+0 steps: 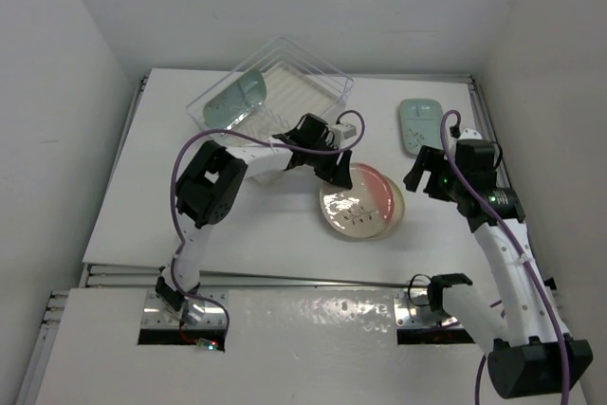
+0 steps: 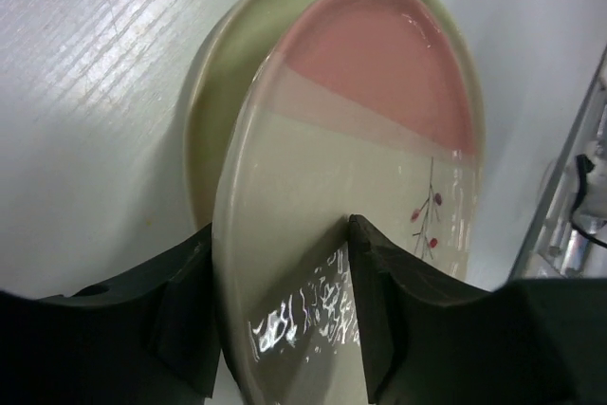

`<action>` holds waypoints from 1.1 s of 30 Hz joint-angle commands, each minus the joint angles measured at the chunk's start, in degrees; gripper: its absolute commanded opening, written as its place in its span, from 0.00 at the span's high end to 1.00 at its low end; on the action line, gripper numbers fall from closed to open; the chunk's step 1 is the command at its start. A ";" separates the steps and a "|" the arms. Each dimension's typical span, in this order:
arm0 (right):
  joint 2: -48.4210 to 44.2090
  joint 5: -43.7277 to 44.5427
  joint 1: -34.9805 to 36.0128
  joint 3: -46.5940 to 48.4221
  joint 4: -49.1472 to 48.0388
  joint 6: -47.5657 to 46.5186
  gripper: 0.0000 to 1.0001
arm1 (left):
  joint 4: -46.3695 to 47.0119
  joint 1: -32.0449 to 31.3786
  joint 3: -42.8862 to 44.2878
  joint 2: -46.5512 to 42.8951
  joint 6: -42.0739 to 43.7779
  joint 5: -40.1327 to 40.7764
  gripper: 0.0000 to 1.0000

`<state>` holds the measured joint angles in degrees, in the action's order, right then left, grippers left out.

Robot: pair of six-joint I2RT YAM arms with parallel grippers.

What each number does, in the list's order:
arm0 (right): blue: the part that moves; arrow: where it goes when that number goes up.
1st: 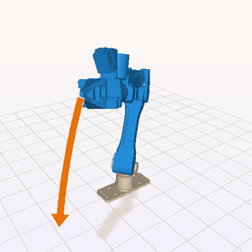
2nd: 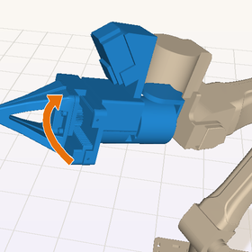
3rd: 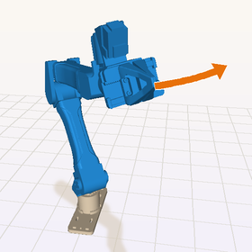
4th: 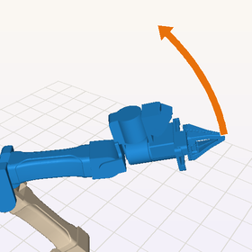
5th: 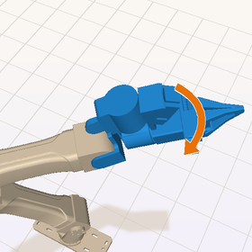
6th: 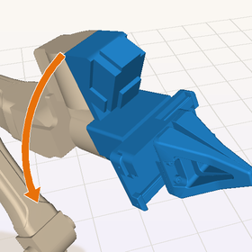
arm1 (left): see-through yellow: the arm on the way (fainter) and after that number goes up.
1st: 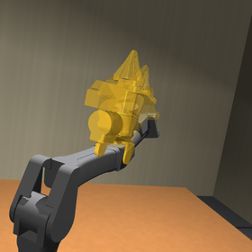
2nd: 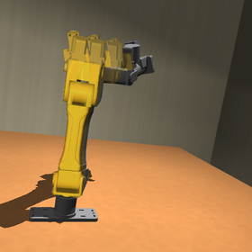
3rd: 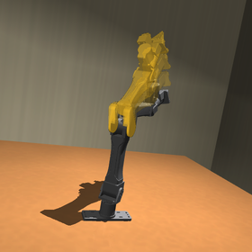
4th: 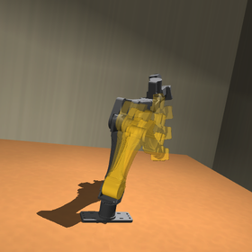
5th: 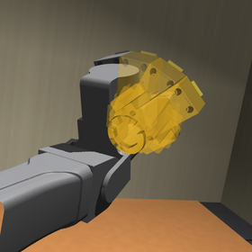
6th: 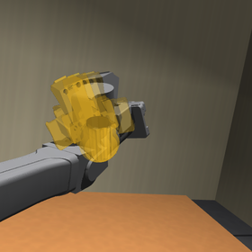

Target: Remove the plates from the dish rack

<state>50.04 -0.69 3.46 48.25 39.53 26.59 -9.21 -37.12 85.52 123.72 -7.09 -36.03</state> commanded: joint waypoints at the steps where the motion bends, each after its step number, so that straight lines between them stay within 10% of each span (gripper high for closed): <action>1: -0.65 -0.45 -0.21 2.29 -0.77 -0.48 0.16 | 1.48 -1.46 2.37 0.20 5.16 4.91 0.52; 33: -1.88 -1.24 -0.21 1.76 -0.33 -1.98 0.15 | -4.59 -6.65 10.90 6.36 18.17 17.13 0.27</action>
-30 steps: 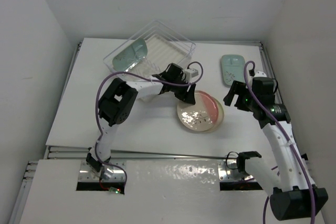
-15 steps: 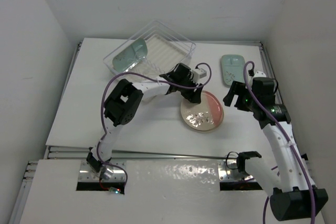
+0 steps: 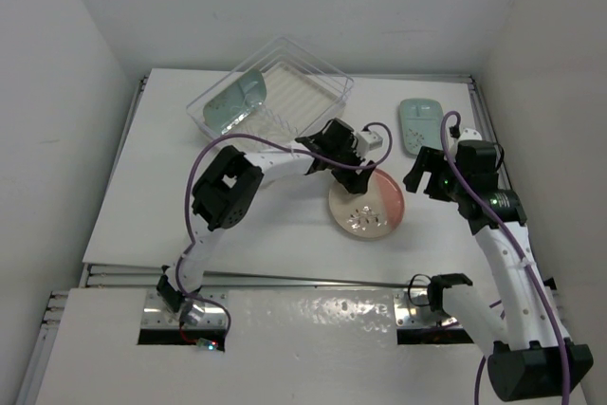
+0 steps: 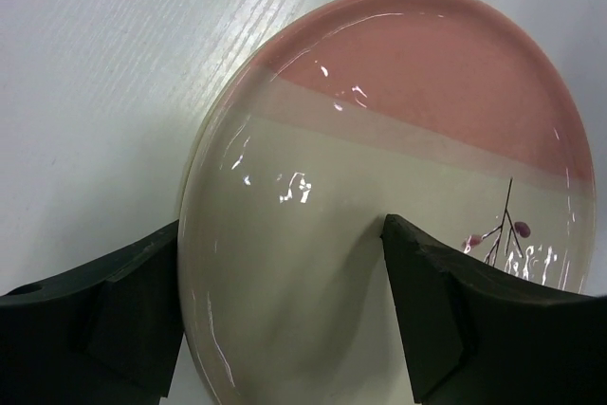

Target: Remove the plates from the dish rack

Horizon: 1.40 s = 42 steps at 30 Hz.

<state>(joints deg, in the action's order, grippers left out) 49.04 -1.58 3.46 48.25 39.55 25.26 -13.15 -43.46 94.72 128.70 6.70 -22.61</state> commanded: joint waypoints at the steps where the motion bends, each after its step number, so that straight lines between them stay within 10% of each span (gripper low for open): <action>1: -0.96 -0.35 -0.21 1.85 -0.35 -0.65 0.15 | -0.74 -0.31 1.96 1.37 4.90 3.89 0.26; 9: -1.05 -0.44 -0.21 1.85 -0.26 -0.91 0.15 | -2.67 -1.09 2.05 1.20 8.15 3.01 0.21; 13: -0.87 -1.14 -0.21 1.85 -0.44 -0.91 0.15 | -2.94 -1.19 3.10 1.11 9.38 5.20 0.01; 31: -0.61 -2.72 -0.30 2.55 -0.35 -1.79 0.15 | -3.64 -1.54 7.24 0.76 9.65 9.25 0.00; 38: -0.70 -2.46 -0.21 4.48 0.44 -2.05 0.15 | -10.83 -0.22 19.59 -0.65 8.52 10.49 0.12; 42: -1.05 -2.98 -0.21 5.89 -0.52 -1.88 0.15 | -15.32 2.50 26.30 -3.19 8.59 11.44 0.38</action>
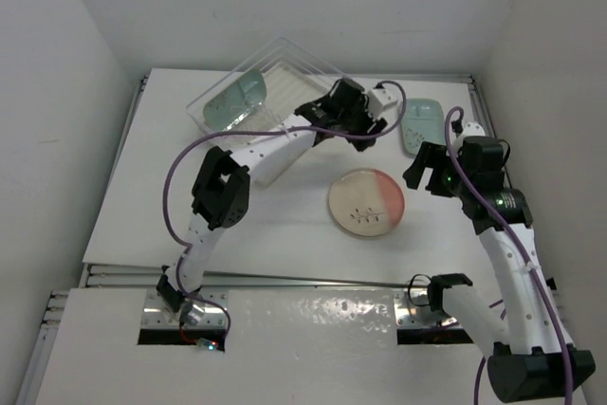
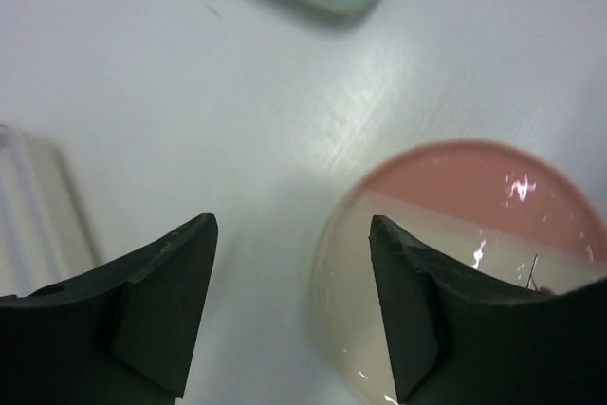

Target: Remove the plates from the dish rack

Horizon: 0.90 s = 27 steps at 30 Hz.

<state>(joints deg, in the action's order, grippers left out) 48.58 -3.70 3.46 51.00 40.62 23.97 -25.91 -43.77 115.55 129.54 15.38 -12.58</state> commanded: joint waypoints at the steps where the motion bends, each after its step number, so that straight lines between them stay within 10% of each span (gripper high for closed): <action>1: -0.68 -0.87 -0.21 3.40 -2.29 -0.85 0.15 | -3.96 4.29 6.35 -5.85 0.79 2.90 0.49; 4: -0.68 -0.95 -0.21 3.58 -2.83 -1.55 0.15 | -5.72 8.68 6.18 -10.61 2.11 5.10 0.54; 14: 2.84 -4.73 -0.21 3.58 -5.73 -2.08 0.16 | -10.30 29.78 1.17 -18.79 7.74 15.04 0.16; 27: 6.88 -6.84 -0.21 3.49 -6.52 -2.17 0.16 | -8.54 38.32 -12.35 -20.11 12.38 12.31 0.17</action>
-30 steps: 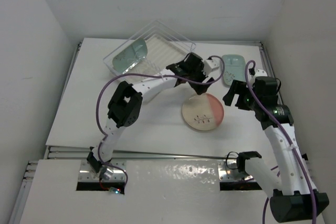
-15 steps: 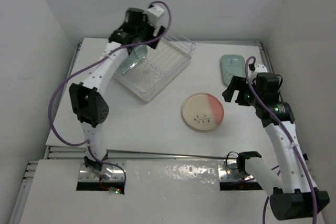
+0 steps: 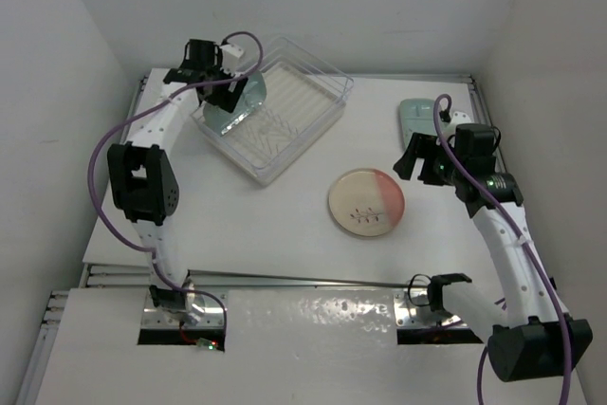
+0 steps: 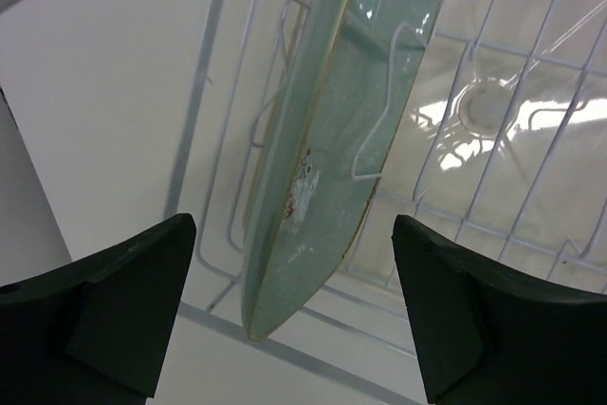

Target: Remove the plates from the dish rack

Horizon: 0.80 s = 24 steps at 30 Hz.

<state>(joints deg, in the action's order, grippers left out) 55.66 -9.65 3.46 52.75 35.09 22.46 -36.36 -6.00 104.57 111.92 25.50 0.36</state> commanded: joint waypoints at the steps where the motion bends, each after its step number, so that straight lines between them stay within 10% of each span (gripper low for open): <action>1: -0.29 -0.72 -0.21 1.57 -0.99 -0.57 0.16 | 2.60 0.55 -2.17 -2.67 2.36 -0.62 0.17; 9: -1.61 -0.28 -0.21 -0.54 -1.52 0.92 0.16 | 8.23 0.46 -4.65 0.49 3.16 2.46 0.44; 16: -2.83 0.51 -0.30 -0.46 -0.81 1.18 0.16 | 9.73 0.46 -4.90 -0.21 2.45 1.22 0.90; 24: -3.19 0.95 -0.13 -0.37 -0.81 1.45 0.16 | 11.13 0.46 -5.44 -3.72 3.07 -0.10 1.00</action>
<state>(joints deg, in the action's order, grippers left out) 53.19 -9.19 3.46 52.40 35.18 23.18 -29.61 -5.89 98.45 112.40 31.29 2.42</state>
